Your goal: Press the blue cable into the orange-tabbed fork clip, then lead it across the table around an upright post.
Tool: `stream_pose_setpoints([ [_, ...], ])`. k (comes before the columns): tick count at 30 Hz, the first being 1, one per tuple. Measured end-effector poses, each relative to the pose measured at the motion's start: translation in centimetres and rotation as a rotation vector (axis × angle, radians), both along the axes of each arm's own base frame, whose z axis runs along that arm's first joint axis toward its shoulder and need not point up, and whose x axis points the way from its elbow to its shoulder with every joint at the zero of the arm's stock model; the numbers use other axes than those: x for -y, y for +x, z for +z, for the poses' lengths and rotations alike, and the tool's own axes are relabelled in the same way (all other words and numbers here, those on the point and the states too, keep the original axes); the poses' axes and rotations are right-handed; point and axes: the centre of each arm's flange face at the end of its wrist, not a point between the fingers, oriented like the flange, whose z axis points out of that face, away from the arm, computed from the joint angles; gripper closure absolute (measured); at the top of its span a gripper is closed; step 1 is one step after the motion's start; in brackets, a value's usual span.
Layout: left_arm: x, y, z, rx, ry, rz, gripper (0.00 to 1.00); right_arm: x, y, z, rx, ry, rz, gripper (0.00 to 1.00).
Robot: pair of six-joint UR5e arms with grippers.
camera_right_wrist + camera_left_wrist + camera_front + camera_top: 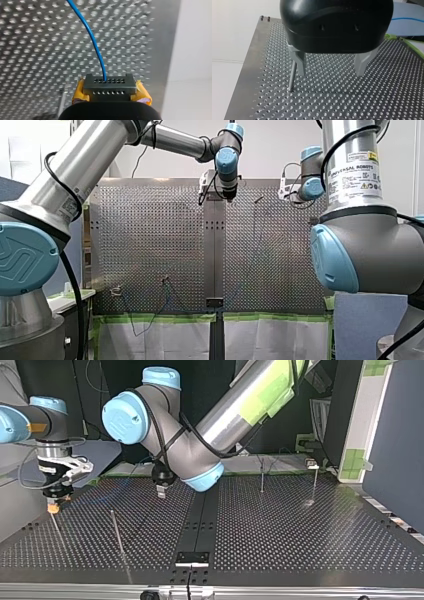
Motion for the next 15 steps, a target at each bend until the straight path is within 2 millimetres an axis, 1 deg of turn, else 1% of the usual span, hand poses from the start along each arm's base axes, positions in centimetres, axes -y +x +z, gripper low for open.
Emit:
stream_pose_setpoints([
  [3,0.0,-0.1,-0.1,-0.006,0.003,0.000,0.06,0.0,0.1,-1.1,-0.015,0.035,0.006,1.00],
  [6,-0.2,-0.2,-0.1,-0.017,0.009,-0.001,0.06,-0.2,0.3,-1.7,-0.029,0.063,0.012,1.00],
  [11,-0.3,-0.6,-0.3,-0.049,0.015,-0.013,0.06,-0.7,0.7,-2.1,-0.045,0.092,0.046,1.00],
  [15,-0.3,-1.0,-0.6,-0.087,0.020,-0.041,0.06,-1.1,1.2,-1.7,-0.047,0.095,0.087,1.00],
])
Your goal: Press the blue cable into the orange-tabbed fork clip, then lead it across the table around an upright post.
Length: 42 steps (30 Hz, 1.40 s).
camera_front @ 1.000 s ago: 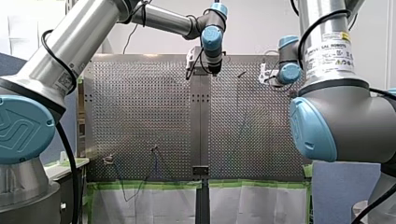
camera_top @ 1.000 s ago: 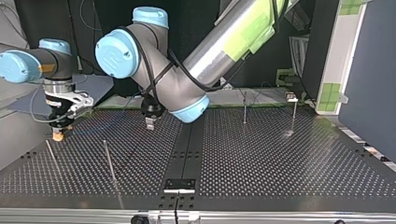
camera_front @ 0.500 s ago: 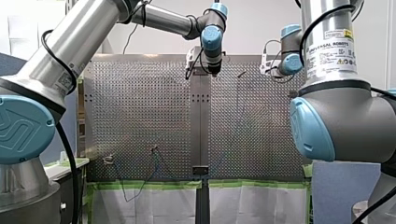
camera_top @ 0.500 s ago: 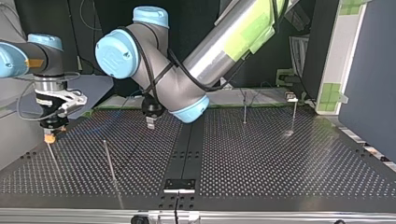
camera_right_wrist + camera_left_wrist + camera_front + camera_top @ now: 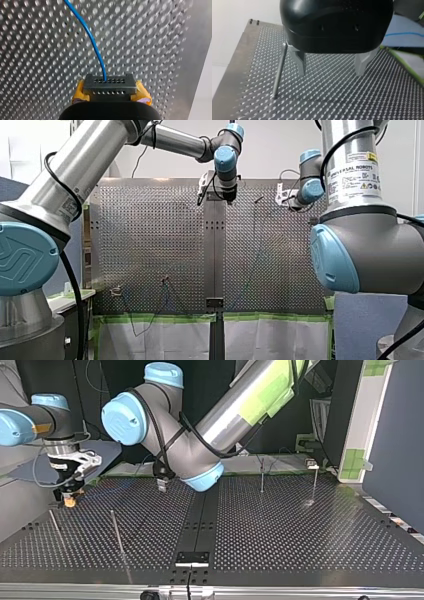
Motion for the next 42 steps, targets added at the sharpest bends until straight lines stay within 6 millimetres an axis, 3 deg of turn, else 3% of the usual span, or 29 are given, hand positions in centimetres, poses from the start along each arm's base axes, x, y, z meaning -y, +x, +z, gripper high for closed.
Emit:
stream_pose_setpoints([
  [8,0.0,0.0,-0.4,-0.070,-0.059,-0.042,0.03,-0.7,0.7,1.3,0.011,-0.013,0.059,1.00],
  [16,-1.0,1.9,-0.6,-0.122,-0.150,-0.044,0.03,-0.9,1.0,1.6,0.016,-0.016,0.090,1.00],
  [22,-0.7,2.8,-0.7,-0.145,-0.209,-0.059,0.03,-1.3,1.6,1.8,0.017,-0.020,0.122,1.00],
  [34,1.0,2.8,3.3,-0.151,-0.401,-0.142,0.03,-2.4,3.0,3.0,0.022,-0.044,0.209,1.00],
  [42,1.5,1.8,3.5,-0.234,-0.464,-0.183,0.03,-2.8,3.5,3.9,0.024,-0.064,0.241,1.00],
])
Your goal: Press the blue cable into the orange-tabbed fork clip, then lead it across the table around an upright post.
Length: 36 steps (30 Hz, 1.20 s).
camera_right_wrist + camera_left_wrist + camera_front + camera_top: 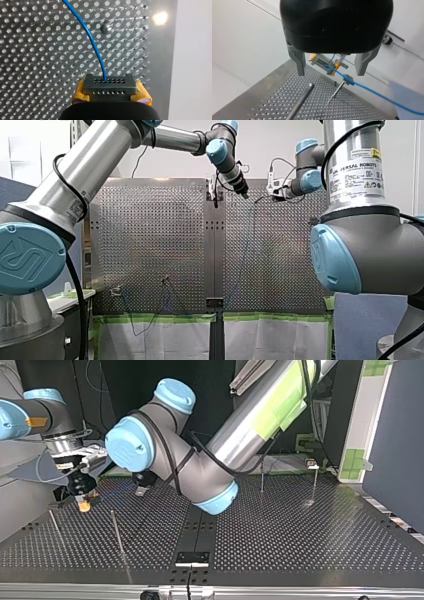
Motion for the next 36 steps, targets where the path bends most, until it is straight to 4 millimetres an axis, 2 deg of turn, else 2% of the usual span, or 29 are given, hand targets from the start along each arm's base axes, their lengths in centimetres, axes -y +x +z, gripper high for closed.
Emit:
stream_pose_setpoints([
  [7,-0.2,-0.8,-0.5,-0.110,-0.026,-0.034,0.03,-0.2,0.2,0.4,0.001,-0.011,0.022,1.00],
  [13,0.4,-1.0,-2.8,-0.222,-0.031,-0.058,0.03,-0.4,0.4,0.5,0.002,-0.012,0.040,1.00],
  [17,0.9,-0.8,-3.7,-0.261,-0.060,-0.070,0.03,-0.5,0.5,0.5,0.002,-0.012,0.049,1.00],
  [36,0.2,1.7,-3.7,-0.311,-0.235,0.029,0.03,-0.9,1.3,0.5,0.002,-0.010,0.065,1.00],
])
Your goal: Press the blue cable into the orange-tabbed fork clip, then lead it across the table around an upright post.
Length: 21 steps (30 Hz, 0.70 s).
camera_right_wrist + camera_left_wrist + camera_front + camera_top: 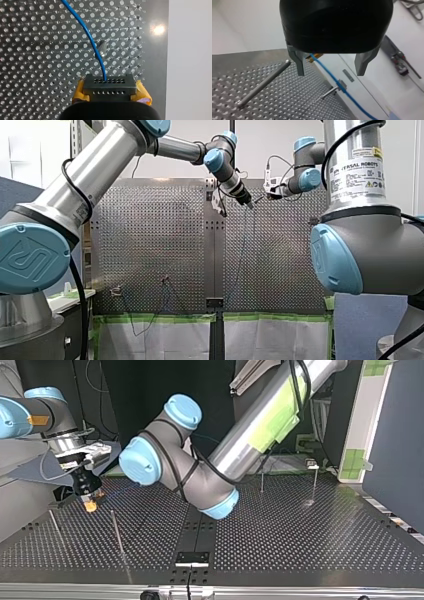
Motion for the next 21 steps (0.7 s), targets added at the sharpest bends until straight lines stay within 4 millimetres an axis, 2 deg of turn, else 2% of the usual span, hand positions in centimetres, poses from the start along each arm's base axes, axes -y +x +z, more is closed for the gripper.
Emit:
stream_pose_setpoints([
  [10,0.9,1.7,-2.0,-0.042,-0.071,0.053,0.03,-0.2,0.1,0.3,0.001,-0.005,0.006,1.00],
  [21,1.1,3.7,-1.3,0.035,-0.142,0.104,0.03,-0.4,0.2,0.5,0.004,-0.008,0.011,1.00],
])
